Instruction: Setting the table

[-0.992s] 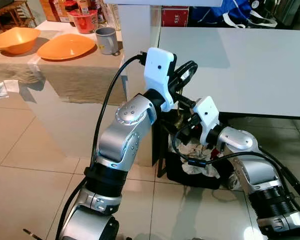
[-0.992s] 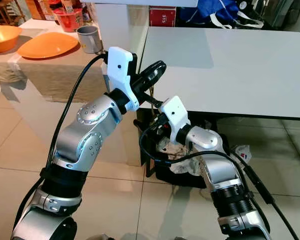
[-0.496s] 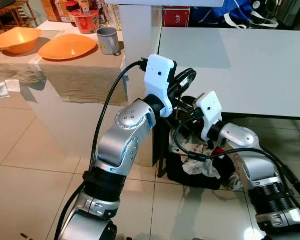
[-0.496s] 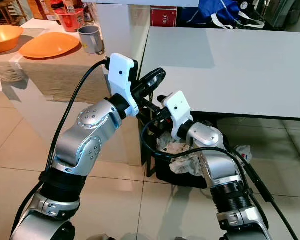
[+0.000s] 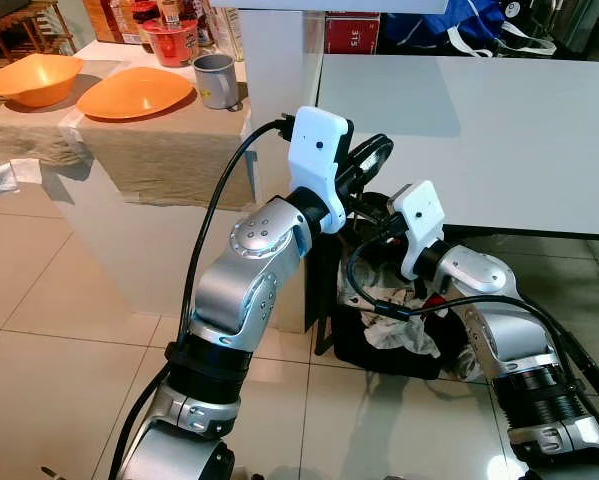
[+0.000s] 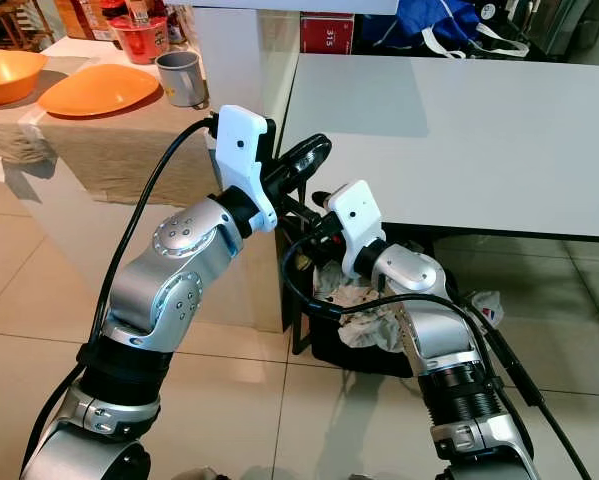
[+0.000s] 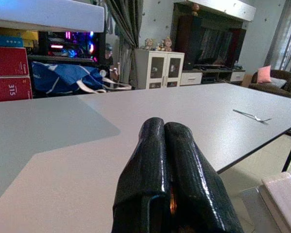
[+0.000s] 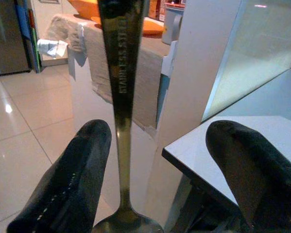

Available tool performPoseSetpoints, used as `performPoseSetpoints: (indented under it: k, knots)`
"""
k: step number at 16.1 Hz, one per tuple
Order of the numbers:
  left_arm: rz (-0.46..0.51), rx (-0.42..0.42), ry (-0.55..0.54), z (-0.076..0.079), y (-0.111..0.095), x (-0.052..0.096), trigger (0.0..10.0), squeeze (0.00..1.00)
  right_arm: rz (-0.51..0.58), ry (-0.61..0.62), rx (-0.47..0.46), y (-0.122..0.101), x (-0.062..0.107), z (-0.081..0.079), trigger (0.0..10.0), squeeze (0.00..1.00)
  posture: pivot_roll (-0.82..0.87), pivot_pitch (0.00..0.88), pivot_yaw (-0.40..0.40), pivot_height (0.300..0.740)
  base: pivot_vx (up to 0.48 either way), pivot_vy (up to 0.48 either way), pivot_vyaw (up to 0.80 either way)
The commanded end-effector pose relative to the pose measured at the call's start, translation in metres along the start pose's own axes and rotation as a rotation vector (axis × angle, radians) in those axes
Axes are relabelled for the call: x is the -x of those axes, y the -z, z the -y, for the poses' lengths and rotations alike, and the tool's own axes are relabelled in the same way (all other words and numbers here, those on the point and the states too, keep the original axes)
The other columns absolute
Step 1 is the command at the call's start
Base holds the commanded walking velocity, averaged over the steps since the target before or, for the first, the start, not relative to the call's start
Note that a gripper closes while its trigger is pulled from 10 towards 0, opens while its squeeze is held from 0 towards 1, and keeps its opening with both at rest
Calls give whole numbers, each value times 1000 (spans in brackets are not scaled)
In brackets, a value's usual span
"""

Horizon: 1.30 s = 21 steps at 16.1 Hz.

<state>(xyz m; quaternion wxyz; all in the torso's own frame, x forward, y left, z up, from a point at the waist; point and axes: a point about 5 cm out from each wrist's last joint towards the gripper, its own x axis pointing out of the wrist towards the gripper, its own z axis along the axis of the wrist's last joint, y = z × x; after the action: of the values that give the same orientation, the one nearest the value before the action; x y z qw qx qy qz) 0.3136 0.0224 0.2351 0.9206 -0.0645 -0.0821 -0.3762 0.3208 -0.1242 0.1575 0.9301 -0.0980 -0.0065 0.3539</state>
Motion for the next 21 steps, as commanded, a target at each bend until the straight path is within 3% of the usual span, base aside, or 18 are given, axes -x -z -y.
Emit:
performPoseSetpoints:
  k: [1, 21]
  knots:
    - [19, -9, 9, 3, -6, 1, 0, 0, 23, 17, -16, -4, -1, 4, 0, 0, -2, 5, 30, 740, 0, 0, 0]
    - [5, -38, 2, 0, -3, 0, 0, 0, 26, 32, -39, -4, 3, 4, 0, 0, -9, 14, 29, 740, 0, 0, 0]
